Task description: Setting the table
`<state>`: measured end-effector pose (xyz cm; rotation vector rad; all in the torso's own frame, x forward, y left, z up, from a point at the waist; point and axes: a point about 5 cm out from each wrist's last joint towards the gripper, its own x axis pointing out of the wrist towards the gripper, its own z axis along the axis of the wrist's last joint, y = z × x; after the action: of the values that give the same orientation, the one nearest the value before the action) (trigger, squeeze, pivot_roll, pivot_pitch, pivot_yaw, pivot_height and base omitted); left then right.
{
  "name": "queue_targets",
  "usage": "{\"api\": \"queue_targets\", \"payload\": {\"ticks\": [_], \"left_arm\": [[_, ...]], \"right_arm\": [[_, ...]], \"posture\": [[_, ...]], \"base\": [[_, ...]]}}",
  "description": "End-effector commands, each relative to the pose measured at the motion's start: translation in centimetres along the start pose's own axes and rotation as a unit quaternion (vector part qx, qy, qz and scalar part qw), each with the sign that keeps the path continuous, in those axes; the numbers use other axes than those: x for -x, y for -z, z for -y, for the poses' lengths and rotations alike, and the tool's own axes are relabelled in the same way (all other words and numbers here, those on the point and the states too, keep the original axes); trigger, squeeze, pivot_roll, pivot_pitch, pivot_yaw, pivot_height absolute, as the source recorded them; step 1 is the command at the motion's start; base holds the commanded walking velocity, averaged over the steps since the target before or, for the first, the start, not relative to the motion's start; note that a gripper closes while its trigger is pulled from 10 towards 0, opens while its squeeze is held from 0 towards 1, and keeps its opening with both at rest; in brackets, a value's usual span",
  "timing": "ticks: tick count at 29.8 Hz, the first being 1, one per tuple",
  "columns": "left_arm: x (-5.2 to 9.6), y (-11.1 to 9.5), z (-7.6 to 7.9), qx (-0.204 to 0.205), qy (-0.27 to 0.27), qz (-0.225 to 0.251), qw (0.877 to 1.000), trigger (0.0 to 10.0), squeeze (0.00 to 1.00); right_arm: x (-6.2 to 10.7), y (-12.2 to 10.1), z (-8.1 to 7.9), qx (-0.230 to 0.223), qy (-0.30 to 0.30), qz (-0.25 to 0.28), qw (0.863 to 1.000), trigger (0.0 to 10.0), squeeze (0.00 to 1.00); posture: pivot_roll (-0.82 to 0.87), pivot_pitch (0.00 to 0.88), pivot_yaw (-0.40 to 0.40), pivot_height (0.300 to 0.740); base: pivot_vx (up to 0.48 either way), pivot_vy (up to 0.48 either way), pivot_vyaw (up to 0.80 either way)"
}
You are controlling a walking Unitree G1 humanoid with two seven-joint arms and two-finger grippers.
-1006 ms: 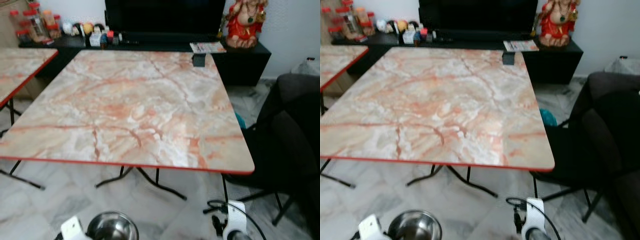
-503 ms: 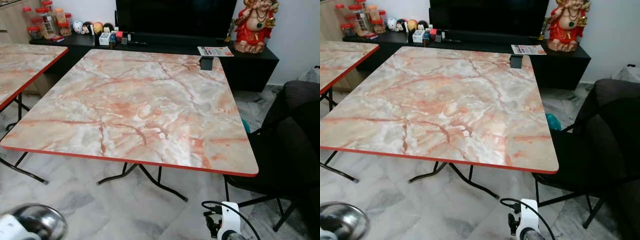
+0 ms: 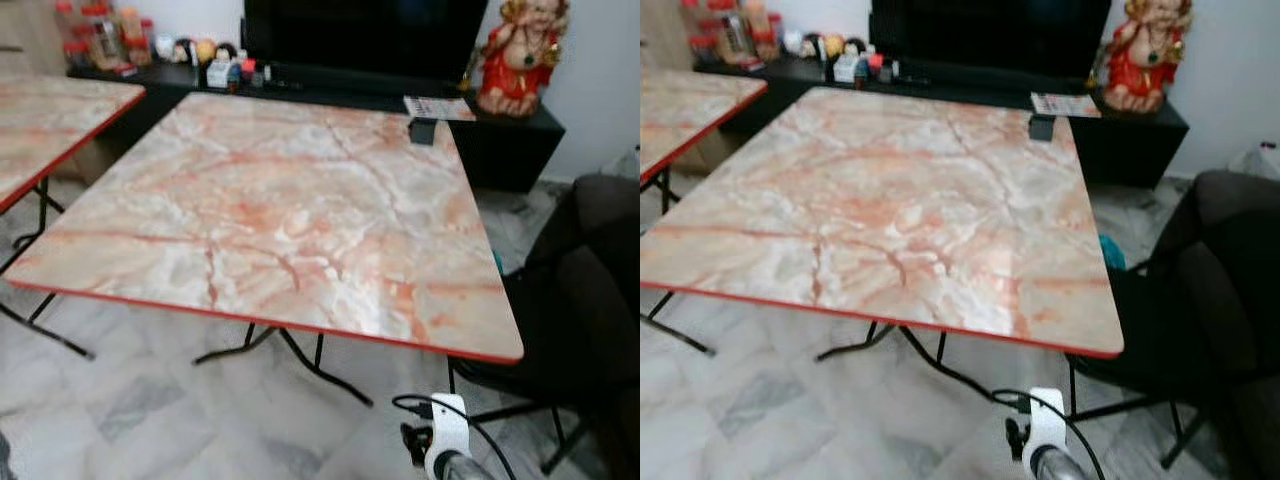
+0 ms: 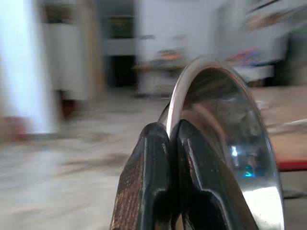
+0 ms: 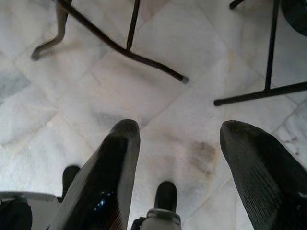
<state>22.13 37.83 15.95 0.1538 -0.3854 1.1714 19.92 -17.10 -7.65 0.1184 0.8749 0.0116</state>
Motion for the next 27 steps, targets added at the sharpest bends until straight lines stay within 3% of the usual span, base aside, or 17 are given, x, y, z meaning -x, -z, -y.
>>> {"api": "queue_targets", "payload": {"ticks": [1, 2, 5, 7, 10, 11, 12, 13, 14, 15, 16, 17, 18, 19, 21, 23, 27], "left_arm": [[0.1, -2.3, 3.2, 0.058, 0.086, 0.03, 0.994, 10.0, 0.0], [0.8, -3.2, 6.0, 0.113, 0.164, 0.006, 0.98, 10.0, 0.0], [2.7, -4.1, 10.2, 0.189, 0.285, -0.059, 0.938, 10.0, 0.0], [4.1, -3.8, 12.5, 0.216, 0.332, -0.12, 0.91, 10.0, 0.0], [4.8, -3.6, 13.8, 0.228, 0.351, -0.154, 0.895, 10.0, 0.0], [5.7, -3.5, 14.9, 0.243, 0.375, -0.172, 0.878, 10.0, 0.0], [7.3, -3.4, 17.0, 0.284, 0.4, -0.217, 0.844, 10.0, 0.0], [7.3, -3.4, 17.0, 0.284, 0.4, -0.217, 0.844, 10.0, 0.0], [7.9, -3.4, 17.7, 0.298, 0.409, -0.23, 0.831, 10.0, 0.0], [8.6, -3.5, 18.5, 0.322, 0.418, -0.255, 0.81, 10.0, 0.0], [8.8, -3.4, 18.7, 0.33, 0.42, -0.264, 0.803, 10.0, 0.0], [9.4, -3.4, 19.2, 0.343, 0.428, -0.281, 0.788, 10.0, 0.0], [9.4, -3.4, 19.2, 0.343, 0.428, -0.281, 0.788, 10.0, 0.0], [10.3, -3.3, 19.9, 0.36, 0.439, -0.309, 0.763, 10.0, 0.0], [11.3, -3.0, 20.4, 0.361, 0.445, -0.333, 0.749, 10.0, 0.0], [13.4, -2.5, 21.3, 0.362, 0.458, -0.369, 0.723, 10.0, 0.0], [14.5, -2.2, 21.5, 0.346, 0.47, -0.375, 0.72, 10.0, 0.0]], "right_arm": [[0.0, -0.1, 0.0, 0.004, 0.0, -0.002, 1.0, 10.0, 0.0], [0.0, -0.1, 0.0, 0.004, 0.0, -0.002, 1.0, 10.0, 0.0], [0.0, -0.1, 0.0, 0.002, 0.002, -0.001, 1.0, 10.0, 0.0], [0.0, -0.1, 0.0, -0.002, 0.003, 0.0, 1.0, 10.0, 0.0], [0.0, -0.2, 0.0, -0.005, 0.005, 0.001, 1.0, 10.0, 0.0], [0.0, -0.2, 0.0, -0.01, 0.008, 0.003, 1.0, 10.0, 0.0], [0.0, -0.1, 0.2, -0.019, 0.014, 0.005, 1.0, 10.0, 0.0], [0.0, -0.1, 0.2, -0.019, 0.014, 0.005, 1.0, 10.0, 0.0], [0.0, -0.1, 0.2, -0.021, 0.016, 0.006, 1.0, 10.0, 0.0], [0.1, 0.1, 0.4, -0.025, 0.021, 0.005, 0.999, 10.0, 0.0], [0.1, 0.1, 0.5, -0.027, 0.023, 0.005, 0.999, 10.0, 0.0], [0.2, 0.2, 0.6, -0.028, 0.025, 0.005, 0.999, 10.0, 0.0], [0.2, 0.2, 0.6, -0.028, 0.025, 0.005, 0.999, 10.0, 0.0], [0.2, 0.4, 0.8, -0.032, 0.029, 0.003, 0.999, 10.0, 0.0], [0.3, 0.6, 1.0, -0.036, 0.034, 0.001, 0.999, 10.0, 0.0], [0.4, 1.0, 1.2, -0.034, 0.04, -0.006, 0.999, 10.0, 0.0], [0.4, 1.1, 1.3, -0.038, 0.041, -0.006, 0.998, 10.0, 0.0]], "posture": [[0.06, 0.0, -0.067, 0.74], [0.06, 0.0, -0.063, 0.74], [0.05, 0.0, -0.058, 0.74], [0.05, 0.0, -0.049, 0.74], [0.05, 0.0, -0.049, 0.74], [0.02, 0.0, -0.025, 0.74], [0.0, 0.0, -0.018, 0.74], [0.0, 0.0, -0.018, 0.74], [0.0, 0.0, -0.015, 0.74], [0.0, 0.0, -0.013, 0.74], [0.0, 0.0, -0.013, 0.74], [0.0, 0.0, -0.011, 0.74], [0.0, 0.0, -0.011, 0.74], [-0.01, 0.0, -0.009, 0.74], [-0.01, 0.0, -0.006, 0.74], [-0.02, 0.0, 0.0, 0.74], [-0.02, 0.0, 0.004, 0.74]], "base": [[0.0, 0.0, 0.0], [0.0, 0.0, 0.0], [0.0, 0.0, 0.0], [0.0, 0.0, 0.0], [0.0, 0.0, 0.0], [0.0, 0.0, 0.0], [0.0, 0.0, 0.0], [0.0, 0.0, 0.0], [0.0, 0.0, 0.0], [0.0, 0.0, 0.0], [0.0, 0.0, 0.0], [0.0, 0.0, 0.0], [0.0, 0.0, 0.0], [0.0, 0.0, 0.0], [0.0, 0.0, 0.0], [0.0, 0.0, 0.0], [0.0, 0.0, 0.0]]}}
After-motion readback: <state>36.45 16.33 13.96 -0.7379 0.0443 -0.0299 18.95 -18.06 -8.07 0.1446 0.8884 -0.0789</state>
